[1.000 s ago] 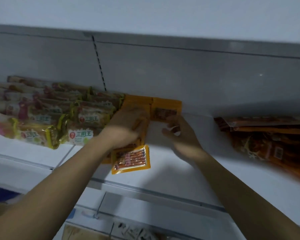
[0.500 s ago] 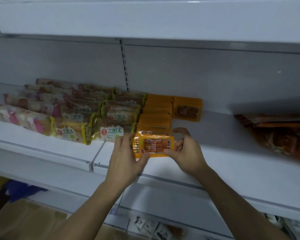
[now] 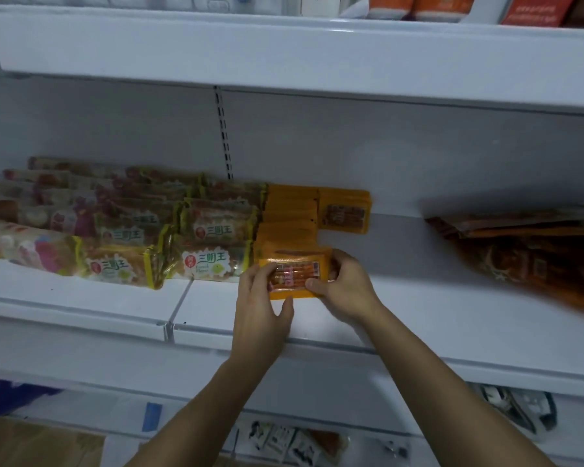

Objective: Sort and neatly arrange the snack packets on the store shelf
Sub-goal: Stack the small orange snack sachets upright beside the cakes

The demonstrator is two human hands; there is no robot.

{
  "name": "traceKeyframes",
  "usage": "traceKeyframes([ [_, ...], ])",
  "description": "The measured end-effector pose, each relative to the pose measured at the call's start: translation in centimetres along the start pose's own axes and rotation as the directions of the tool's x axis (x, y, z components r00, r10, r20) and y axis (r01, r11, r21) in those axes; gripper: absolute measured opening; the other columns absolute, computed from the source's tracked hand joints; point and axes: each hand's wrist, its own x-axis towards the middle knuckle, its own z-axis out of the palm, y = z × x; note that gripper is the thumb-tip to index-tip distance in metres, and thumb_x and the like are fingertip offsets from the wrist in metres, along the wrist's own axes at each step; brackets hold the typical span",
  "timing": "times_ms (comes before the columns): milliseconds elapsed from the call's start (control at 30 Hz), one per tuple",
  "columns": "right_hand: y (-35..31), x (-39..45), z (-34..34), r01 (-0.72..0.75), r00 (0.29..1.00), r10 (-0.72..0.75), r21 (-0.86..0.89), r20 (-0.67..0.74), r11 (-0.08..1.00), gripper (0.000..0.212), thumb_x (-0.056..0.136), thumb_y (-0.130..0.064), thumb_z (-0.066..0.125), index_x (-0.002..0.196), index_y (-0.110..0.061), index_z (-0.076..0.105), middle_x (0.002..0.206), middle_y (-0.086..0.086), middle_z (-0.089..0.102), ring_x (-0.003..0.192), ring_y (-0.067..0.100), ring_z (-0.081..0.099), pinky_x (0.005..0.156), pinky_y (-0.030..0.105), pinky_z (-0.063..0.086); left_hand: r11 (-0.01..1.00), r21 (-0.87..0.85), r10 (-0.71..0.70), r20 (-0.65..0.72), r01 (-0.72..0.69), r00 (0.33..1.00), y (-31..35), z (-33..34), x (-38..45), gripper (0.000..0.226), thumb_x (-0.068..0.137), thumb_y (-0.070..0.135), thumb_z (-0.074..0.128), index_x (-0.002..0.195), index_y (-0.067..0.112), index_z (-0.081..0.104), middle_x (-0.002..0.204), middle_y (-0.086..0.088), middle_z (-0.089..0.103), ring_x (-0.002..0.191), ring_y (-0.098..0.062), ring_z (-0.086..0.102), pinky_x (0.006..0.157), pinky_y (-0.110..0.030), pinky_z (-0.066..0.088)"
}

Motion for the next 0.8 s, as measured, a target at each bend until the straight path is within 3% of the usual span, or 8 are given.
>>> traceKeyframes([
  [133,-0.2,0.4,-0.2,0.013,1.0,-0.013,-0.005,0.028,1.0,0.047,0.081,-0.016,0.084,0.113,-0.032,0.054,0.108,-0.007,0.069,0.1,0.015,0.069,0.089,0.044,0.061,0.999,-0.034,0.026,-0.014,-0.027,1.0,0.0,0.4,-0.3,0.059,0.088,0.013,0.076,0.14,0.022,0.049,0.143,-0.003,0.045,0.124,-0.015,0.051,0.103,-0.02,0.038],
  [267,0.4,0.4,-0.6,0.001,0.998,-0.007,0.082,0.067,0.997,0.053,0.079,-0.011,0.086,0.113,-0.035,0.053,0.11,-0.006,0.068,0.101,0.016,0.07,0.086,0.044,0.063,0.997,-0.052,0.05,-0.029,-0.051,0.998,-0.1,0.3,-0.2,0.06,0.086,0.008,0.075,0.138,0.022,0.049,0.14,-0.001,0.046,0.12,-0.008,0.048,0.094,0.001,0.029],
  [333,0.7,0.5,-0.9,-0.013,0.99,-0.005,0.13,0.138,0.991,0.055,0.078,-0.01,0.086,0.116,-0.037,0.057,0.111,-0.007,0.071,0.105,0.017,0.071,0.089,0.047,0.062,0.997,-0.058,0.053,-0.031,-0.055,0.998,0.0,0.4,-0.2,0.06,0.085,0.007,0.075,0.137,0.023,0.049,0.139,0.0,0.047,0.12,-0.007,0.047,0.091,0.004,0.029],
  [433,1.4,0.6,-2.0,-0.023,0.978,-0.016,0.185,0.206,0.982,0.048,0.079,-0.014,0.084,0.117,-0.034,0.063,0.112,-0.004,0.074,0.11,0.022,0.071,0.096,0.052,0.057,0.992,-0.1,0.077,-0.033,-0.08,0.996,0.4,0.7,0.0,0.06,0.085,0.005,0.074,0.135,0.026,0.048,0.136,0.004,0.049,0.118,-0.006,0.048,0.093,-0.003,0.035],
  [600,3.0,0.8,-5.5,-0.07,0.969,-0.023,0.361,0.247,0.93,0.057,0.083,-0.005,0.079,0.133,-0.011,0.053,0.126,0.014,0.07,0.119,0.032,0.067,0.105,0.057,0.05,0.981,-0.14,0.134,-0.026,-0.136,0.991,2.7,2.9,0.8,0.059,0.086,0.007,0.074,0.136,0.026,0.049,0.138,0.006,0.051,0.122,-0.008,0.05,0.1,-0.013,0.04],
  [667,3.8,1.0,-6.9,-0.063,0.976,-0.023,0.38,0.216,0.923,0.057,0.083,-0.006,0.077,0.134,-0.01,0.053,0.126,0.015,0.07,0.119,0.034,0.067,0.105,0.058,0.05,0.977,-0.153,0.149,-0.005,-0.148,0.989,3.7,3.9,1.0,0.058,0.088,0.01,0.074,0.137,0.026,0.049,0.138,0.007,0.052,0.123,-0.009,0.051,0.103,-0.022,0.045],
  [800,4.8,2.3,-9.8,-0.028,0.996,-0.01,0.412,0.088,0.911,0.051,0.084,0.002,0.073,0.131,-0.007,0.057,0.124,0.016,0.071,0.117,0.034,0.068,0.105,0.058,0.05,0.986,-0.086,0.15,0.091,-0.142,0.985,5.4,6.1,1.5,0.057,0.091,0.019,0.07,0.143,0.025,0.047,0.141,0.008,0.047,0.125,-0.006,0.045,0.104,-0.02,0.037],
])
